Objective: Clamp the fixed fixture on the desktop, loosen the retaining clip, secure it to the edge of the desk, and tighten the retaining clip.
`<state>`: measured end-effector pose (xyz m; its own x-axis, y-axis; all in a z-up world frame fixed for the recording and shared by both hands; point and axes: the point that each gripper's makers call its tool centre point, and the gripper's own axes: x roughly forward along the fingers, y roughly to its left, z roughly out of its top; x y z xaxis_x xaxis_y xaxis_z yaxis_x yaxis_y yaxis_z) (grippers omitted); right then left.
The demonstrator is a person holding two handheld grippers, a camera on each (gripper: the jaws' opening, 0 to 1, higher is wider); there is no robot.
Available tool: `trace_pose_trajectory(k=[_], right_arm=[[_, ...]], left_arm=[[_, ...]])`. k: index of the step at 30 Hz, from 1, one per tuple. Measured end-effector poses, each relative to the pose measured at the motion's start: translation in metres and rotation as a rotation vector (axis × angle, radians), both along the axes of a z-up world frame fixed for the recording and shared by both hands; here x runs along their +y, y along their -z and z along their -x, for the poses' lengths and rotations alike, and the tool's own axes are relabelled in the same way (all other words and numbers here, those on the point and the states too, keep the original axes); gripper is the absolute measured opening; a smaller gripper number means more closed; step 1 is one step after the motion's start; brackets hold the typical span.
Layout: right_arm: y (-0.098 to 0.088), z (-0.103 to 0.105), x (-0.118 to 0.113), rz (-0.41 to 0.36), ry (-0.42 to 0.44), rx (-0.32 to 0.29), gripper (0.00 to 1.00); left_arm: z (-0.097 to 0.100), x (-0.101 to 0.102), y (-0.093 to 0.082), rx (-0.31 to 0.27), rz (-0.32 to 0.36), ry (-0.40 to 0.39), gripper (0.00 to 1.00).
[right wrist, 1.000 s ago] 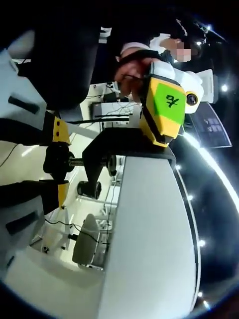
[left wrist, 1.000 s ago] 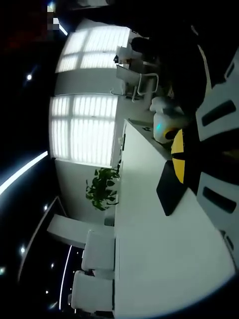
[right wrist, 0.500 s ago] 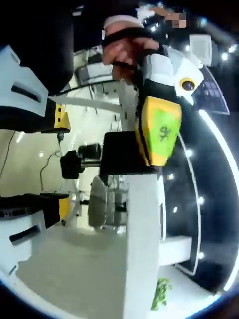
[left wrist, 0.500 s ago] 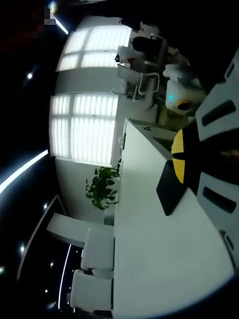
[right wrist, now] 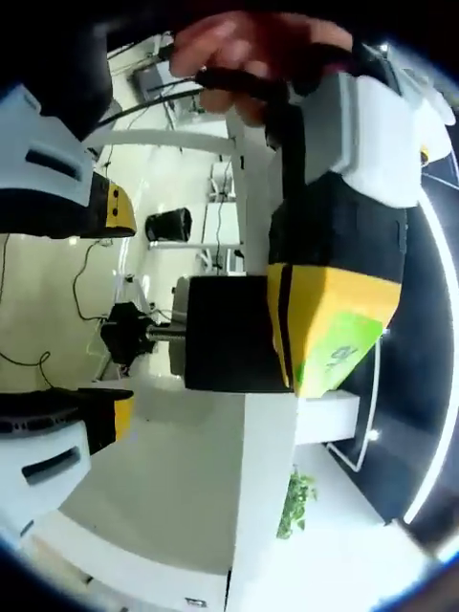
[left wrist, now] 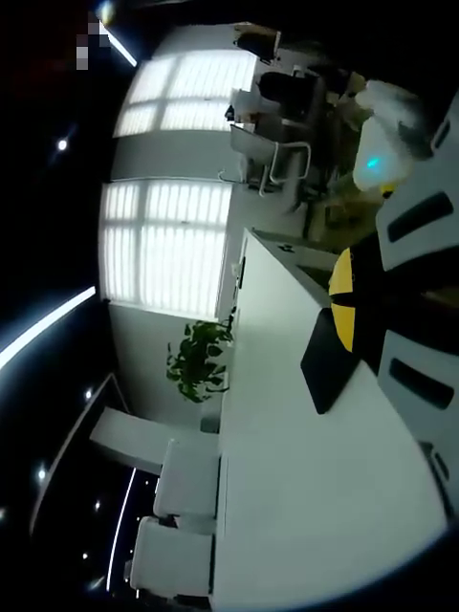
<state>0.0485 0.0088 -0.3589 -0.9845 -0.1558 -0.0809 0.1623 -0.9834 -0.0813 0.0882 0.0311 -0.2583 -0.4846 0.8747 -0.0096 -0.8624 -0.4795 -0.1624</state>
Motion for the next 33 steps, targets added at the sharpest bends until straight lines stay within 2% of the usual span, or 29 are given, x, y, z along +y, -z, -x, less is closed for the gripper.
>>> trace_pose_trajectory(k=[5,8,9,11,12,13,19,21,24,28,30,31,33], right_arm=[[-0.005,-0.001,0.002,-0.011,0.048,0.018,0.57],[-0.007,-0.001,0.001,0.006,0.067,0.006,0.56],[-0.007,-0.001,0.001,-0.003,0.071,0.006,0.53],[-0.009,-0.003,0.0,-0.031,0.068,0.017,0.35],[-0.008,-0.005,0.007,-0.058,0.107,0.009,0.3],[-0.009,-0.005,0.006,-0.066,0.091,0.017,0.26],[-0.006,-0.006,0.005,-0.015,0.067,-0.008,0.24],[-0.006,-0.008,0.002,-0.002,0.02,-0.015,0.24],[-0.004,-0.005,-0.001,0.005,-0.115,-0.02,0.24],[-0.004,-0.002,-0.003,-0.043,-0.303,-0.018,0.24],[-0.004,-0.002,-0.003,-0.033,-0.392,-0.026,0.24],[-0.004,-0.002,-0.004,-0.059,-0.441,-0.019,0.24],[-0.004,-0.003,-0.004,-0.023,-0.522,-0.047,0.24]], left_arm=[[0.0,0.0,0.001,0.009,0.011,-0.004,0.01],[0.0,0.0,0.001,0.008,0.011,-0.005,0.01],[0.0,0.0,0.001,0.007,0.01,-0.006,0.01],[0.0,0.0,0.001,0.008,0.013,-0.005,0.01],[-0.001,0.0,0.0,0.009,0.012,-0.005,0.01],[-0.001,0.0,0.001,0.006,0.014,-0.003,0.01],[-0.001,0.001,0.001,0.006,0.01,-0.007,0.01],[-0.001,0.001,0.002,0.007,0.013,-0.006,0.01],[-0.001,0.001,0.002,0.008,0.017,-0.002,0.01],[-0.001,0.001,0.002,0.012,0.023,-0.001,0.01],[0.0,0.001,0.002,0.01,0.029,-0.001,0.01],[0.0,0.001,0.002,0.012,0.032,-0.002,0.01],[0.0,0.001,0.002,0.012,0.035,-0.004,0.01]])
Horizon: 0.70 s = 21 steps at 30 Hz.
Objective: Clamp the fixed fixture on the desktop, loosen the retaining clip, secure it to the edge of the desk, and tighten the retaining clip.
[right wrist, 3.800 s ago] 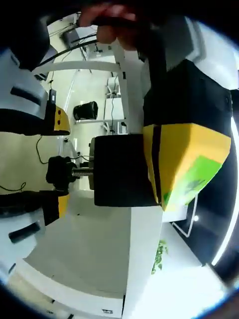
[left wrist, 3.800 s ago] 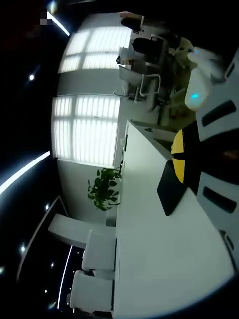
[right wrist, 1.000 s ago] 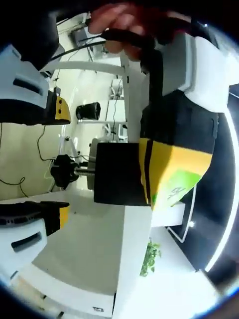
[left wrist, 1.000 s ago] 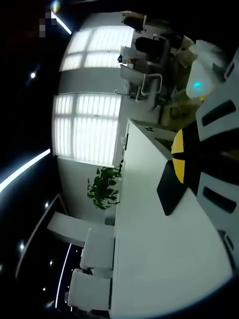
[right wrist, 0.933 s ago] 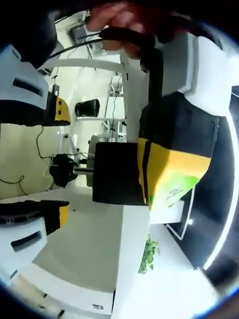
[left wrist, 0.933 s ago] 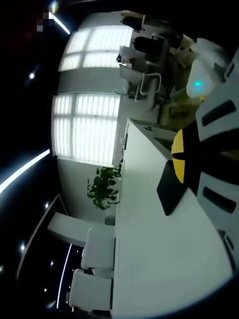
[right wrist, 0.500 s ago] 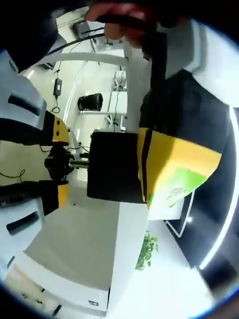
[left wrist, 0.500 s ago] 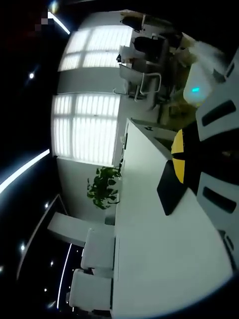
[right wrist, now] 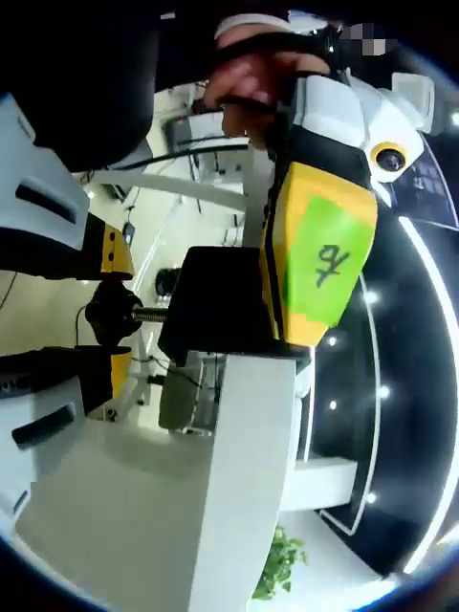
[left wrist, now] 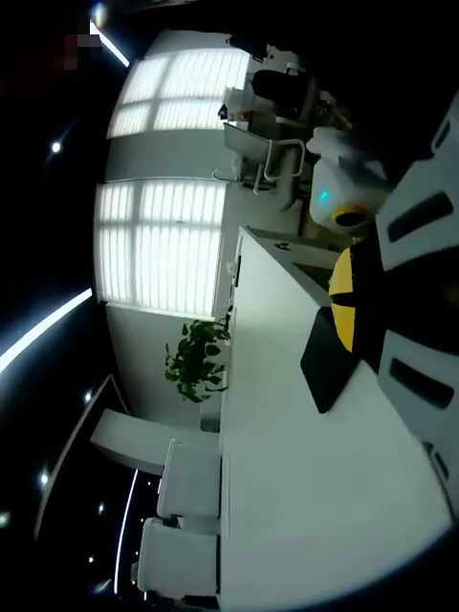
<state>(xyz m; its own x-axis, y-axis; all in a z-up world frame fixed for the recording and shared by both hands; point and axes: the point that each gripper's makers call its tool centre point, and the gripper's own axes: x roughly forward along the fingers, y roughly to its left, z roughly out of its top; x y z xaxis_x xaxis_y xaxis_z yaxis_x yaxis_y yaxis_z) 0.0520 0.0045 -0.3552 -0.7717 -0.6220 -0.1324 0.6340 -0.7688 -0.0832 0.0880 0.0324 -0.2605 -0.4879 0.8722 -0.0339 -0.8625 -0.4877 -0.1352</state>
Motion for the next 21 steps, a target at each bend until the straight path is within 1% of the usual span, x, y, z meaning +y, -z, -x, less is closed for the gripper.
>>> trace_pose_trajectory(k=[1,2,3,5,6,7,8,10,12,15,17,21], right_arm=[[-0.001,-0.001,0.0,-0.02,-0.045,0.011,0.24],[-0.001,-0.002,0.0,-0.026,-0.079,0.009,0.24],[-0.002,-0.003,-0.001,-0.016,-0.112,-0.003,0.24],[-0.003,-0.004,-0.001,-0.045,-0.156,0.019,0.24],[-0.002,-0.005,-0.003,-0.037,-0.178,0.009,0.24],[-0.002,-0.001,-0.004,-0.021,-0.202,-0.008,0.24],[-0.001,0.001,-0.004,-0.018,-0.213,-0.009,0.24],[-0.001,0.002,-0.006,-0.002,-0.281,-0.013,0.24],[-0.001,0.004,-0.004,-0.008,-0.33,0.005,0.24],[-0.001,0.004,-0.005,0.012,-0.363,-0.014,0.24],[0.0,0.004,-0.006,0.022,-0.385,-0.014,0.24],[0.001,0.006,-0.005,0.009,-0.393,-0.014,0.24]], left_arm=[[0.0,0.0,0.0,-0.001,-0.002,0.0,0.01],[0.0,0.0,0.0,-0.002,-0.003,0.0,0.01],[0.0,0.0,0.0,-0.002,-0.002,-0.001,0.01],[0.0,0.0,0.0,-0.002,0.003,-0.004,0.01],[0.0,0.0,0.0,-0.001,0.006,-0.004,0.01],[0.0,0.0,0.0,0.0,0.008,-0.003,0.01],[0.0,0.0,0.0,0.0,0.009,-0.002,0.01],[0.001,0.0,0.0,0.0,0.017,0.0,0.01],[0.001,0.0,0.0,0.001,0.023,-0.002,0.01],[0.0,0.0,0.0,0.007,0.025,0.008,0.01],[0.0,0.0,0.0,0.012,0.026,0.014,0.01],[-0.001,0.0,0.001,0.019,0.035,0.02,0.01]])
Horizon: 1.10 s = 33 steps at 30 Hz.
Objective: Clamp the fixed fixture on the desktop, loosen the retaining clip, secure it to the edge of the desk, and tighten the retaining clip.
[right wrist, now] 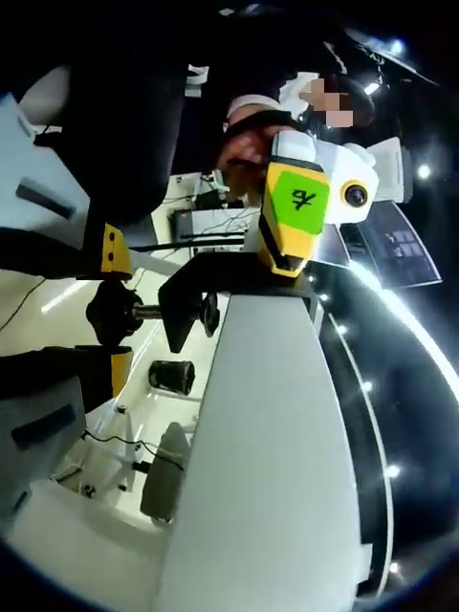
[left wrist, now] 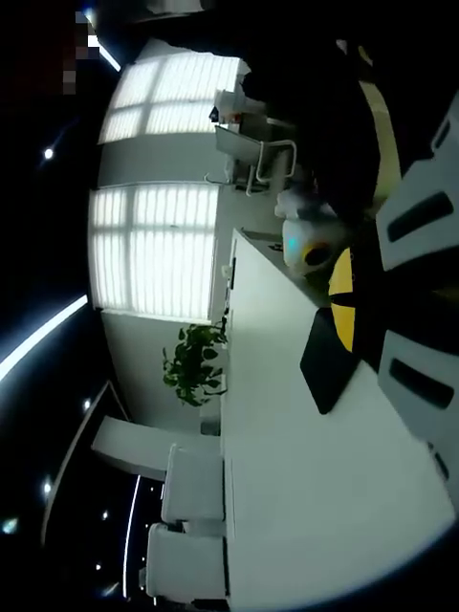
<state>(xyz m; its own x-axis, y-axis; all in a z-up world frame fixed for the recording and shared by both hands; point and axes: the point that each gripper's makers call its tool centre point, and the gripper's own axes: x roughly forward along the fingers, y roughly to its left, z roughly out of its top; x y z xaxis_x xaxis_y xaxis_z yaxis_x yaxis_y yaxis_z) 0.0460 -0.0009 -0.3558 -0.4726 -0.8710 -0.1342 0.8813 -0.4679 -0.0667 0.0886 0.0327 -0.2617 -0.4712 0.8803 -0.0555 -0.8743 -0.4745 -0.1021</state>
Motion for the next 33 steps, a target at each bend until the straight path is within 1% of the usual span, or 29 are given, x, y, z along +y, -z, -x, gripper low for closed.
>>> trace_pose_trajectory(k=[1,3,5,7,8,9,10,11,12,13,14,16,17,18,19,20,21,23,25,27,29,31,33], right_arm=[[0.0,-0.001,-0.001,-0.005,-0.001,0.007,0.24],[0.001,-0.001,-0.001,-0.006,0.018,-0.017,0.24],[0.001,0.0,-0.001,-0.031,0.055,-0.004,0.24],[0.0,0.0,0.002,-0.095,0.103,0.071,0.26],[-0.002,0.0,0.005,-0.121,0.14,0.103,0.28],[-0.004,0.0,0.008,-0.126,0.182,0.106,0.31],[-0.005,0.0,0.009,-0.121,0.198,0.102,0.33],[-0.009,-0.001,0.014,-0.082,0.267,0.086,0.36],[-0.009,0.0,0.02,-0.084,0.326,0.087,0.39],[-0.008,0.0,0.025,-0.107,0.371,0.101,0.41],[-0.004,-0.001,0.028,-0.118,0.421,0.092,0.43],[-0.004,-0.007,0.031,-0.046,0.546,0.036,0.48],[-0.003,-0.012,0.034,-0.03,0.635,0.028,0.51],[-0.004,-0.014,0.035,-0.052,0.677,0.053,0.53],[-0.008,-0.018,0.032,-0.075,0.712,0.121,0.53],[-0.01,-0.021,0.027,-0.077,0.745,0.148,0.51],[-0.009,-0.023,0.022,-0.068,0.774,0.14,0.51],[-0.006,-0.021,0.01,-0.043,0.802,0.103,0.51],[-0.002,-0.012,0.002,-0.053,0.822,0.102,0.5],[0.002,-0.008,-0.001,-0.086,0.855,0.106,0.49],[-0.001,-0.009,-0.007,-0.095,0.857,0.13,0.47],[-0.002,-0.007,-0.005,-0.102,0.874,0.132,0.47],[-0.004,-0.008,-0.003,-0.088,0.885,0.125,0.45]], left_arm=[[0.0,0.0,0.0,0.002,0.001,-0.001,0.01],[0.0,0.0,0.0,-0.004,-0.005,-0.005,0.01],[0.001,0.0,-0.001,-0.019,-0.011,-0.008,0.01],[0.001,0.0,-0.001,-0.026,-0.016,-0.004,0.01],[0.001,0.0,-0.001,-0.029,-0.019,-0.004,0.01],[0.001,0.0,-0.001,-0.03,-0.021,-0.005,0.01],[0.001,0.0,-0.001,-0.027,-0.022,-0.005,0.01],[0.001,0.0,-0.002,-0.023,-0.028,-0.002,0.01],[0.0,0.0,-0.002,-0.03,-0.039,0.0,0.01],[0.0,0.0,-0.002,-0.032,-0.041,0.001,0.01],[0.0,0.0,-0.003,-0.034,-0.043,0.0,0.01],[0.001,0.001,-0.003,-0.045,-0.053,0.0,0.01],[0.001,0.001,-0.003,-0.045,-0.055,0.002,0.01],[0.001,0.001,-0.004,-0.045,-0.059,0.001,0.01],[0.0,0.001,-0.003,-0.04,-0.063,0.0,0.01],[0.0,0.001,-0.004,-0.033,-0.064,0.002,0.01],[0.0,0.001,-0.004,-0.032,-0.068,0.003,0.01],[0.0,0.001,-0.004,-0.033,-0.07,0.005,0.01],[-0.001,0.001,-0.004,-0.029,-0.068,0.008,0.01],[-0.001,0.001,-0.004,-0.026,-0.067,0.009,0.01],[-0.002,0.001,-0.004,-0.024,-0.066,0.015,0.01],[-0.002,0.001,-0.004,-0.018,-0.058,0.021,0.01],[-0.002,0.001,-0.004,-0.017,-0.057,0.022,0.01]])
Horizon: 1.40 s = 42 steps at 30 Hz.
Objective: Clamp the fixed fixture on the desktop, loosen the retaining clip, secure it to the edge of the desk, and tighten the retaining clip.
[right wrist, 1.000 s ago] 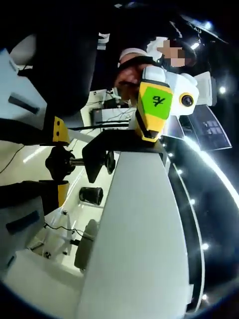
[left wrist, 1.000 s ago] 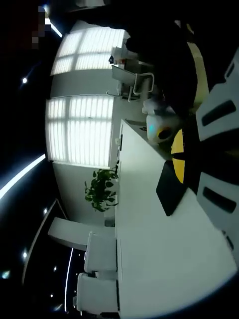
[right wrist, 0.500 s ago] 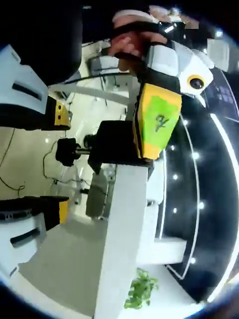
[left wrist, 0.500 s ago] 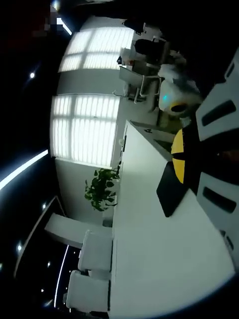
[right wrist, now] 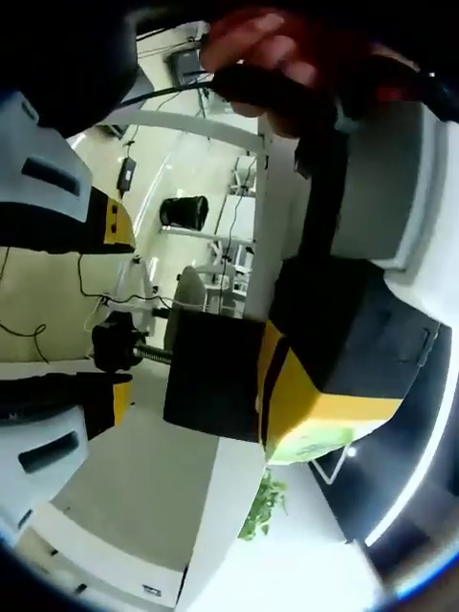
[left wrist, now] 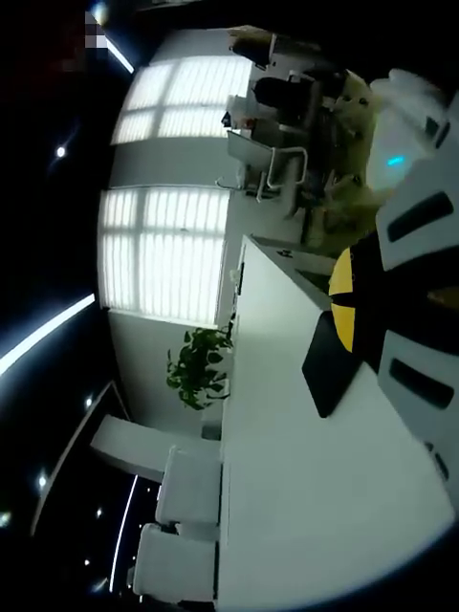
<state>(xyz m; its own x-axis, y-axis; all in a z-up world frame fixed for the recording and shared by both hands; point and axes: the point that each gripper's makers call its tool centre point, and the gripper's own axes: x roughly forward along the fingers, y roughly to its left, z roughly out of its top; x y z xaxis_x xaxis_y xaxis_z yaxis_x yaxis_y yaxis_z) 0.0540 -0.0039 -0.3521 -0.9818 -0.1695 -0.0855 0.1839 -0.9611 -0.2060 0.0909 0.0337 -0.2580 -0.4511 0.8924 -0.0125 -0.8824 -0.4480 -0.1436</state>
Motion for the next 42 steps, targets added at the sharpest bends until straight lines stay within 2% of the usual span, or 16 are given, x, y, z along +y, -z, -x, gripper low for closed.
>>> trace_pose_trajectory(k=[4,7,9,14,16,17,19,22,27,30,37,38,39,42], right_arm=[[-0.001,0.006,0.018,-0.103,0.04,0.011,0.23],[-0.001,0.006,0.017,-0.033,0.006,-0.013,0.22],[-0.001,0.007,0.018,-0.017,-0.02,-0.018,0.22],[-0.002,-0.001,0.014,0.071,-0.169,-0.039,0.21],[-0.003,-0.004,0.013,0.078,-0.254,-0.053,0.21],[0.001,0.006,0.013,0.114,-0.289,-0.076,0.21],[0.001,0.006,0.011,0.086,-0.362,-0.082,0.21],[0.002,0.004,0.01,0.112,-0.487,-0.113,0.21],[0.0,0.001,0.009,0.055,-0.702,-0.115,0.21],[-0.001,-0.001,0.01,0.042,-0.777,-0.095,0.21],[0.0,-0.002,0.008,0.072,-0.907,-0.149,0.21],[0.003,-0.006,0.006,0.088,-0.933,-0.173,0.21],[-0.001,-0.009,0.004,0.001,-0.98,-0.087,0.21],[0.002,-0.004,0.008,0.035,-0.969,-0.078,0.21]], left_arm=[[0.0,0.0,-0.001,0.001,-0.006,0.0,0.01],[0.0,0.0,0.0,-0.001,-0.006,0.001,0.01],[0.0,0.0,0.0,-0.003,-0.003,0.004,0.01],[0.0,0.0,0.0,-0.006,0.006,0.005,0.01],[0.0,0.0,0.0,-0.005,0.008,0.004,0.01],[0.0,0.0,0.001,-0.004,0.011,0.005,0.01],[0.0,0.0,0.001,-0.003,0.016,0.003,0.01],[0.0,0.0,0.001,-0.003,0.024,0.004,0.01],[0.0,0.0,0.002,-0.002,0.044,0.005,0.01],[0.0,0.0,0.002,-0.001,0.053,0.008,0.01],[0.0,0.001,0.003,-0.004,0.062,0.016,0.01],[0.0,0.001,0.003,-0.003,0.063,0.019,0.01],[0.0,0.001,0.003,-0.003,0.063,0.019,0.01],[0.0,0.001,0.003,0.001,0.061,0.016,0.01]])
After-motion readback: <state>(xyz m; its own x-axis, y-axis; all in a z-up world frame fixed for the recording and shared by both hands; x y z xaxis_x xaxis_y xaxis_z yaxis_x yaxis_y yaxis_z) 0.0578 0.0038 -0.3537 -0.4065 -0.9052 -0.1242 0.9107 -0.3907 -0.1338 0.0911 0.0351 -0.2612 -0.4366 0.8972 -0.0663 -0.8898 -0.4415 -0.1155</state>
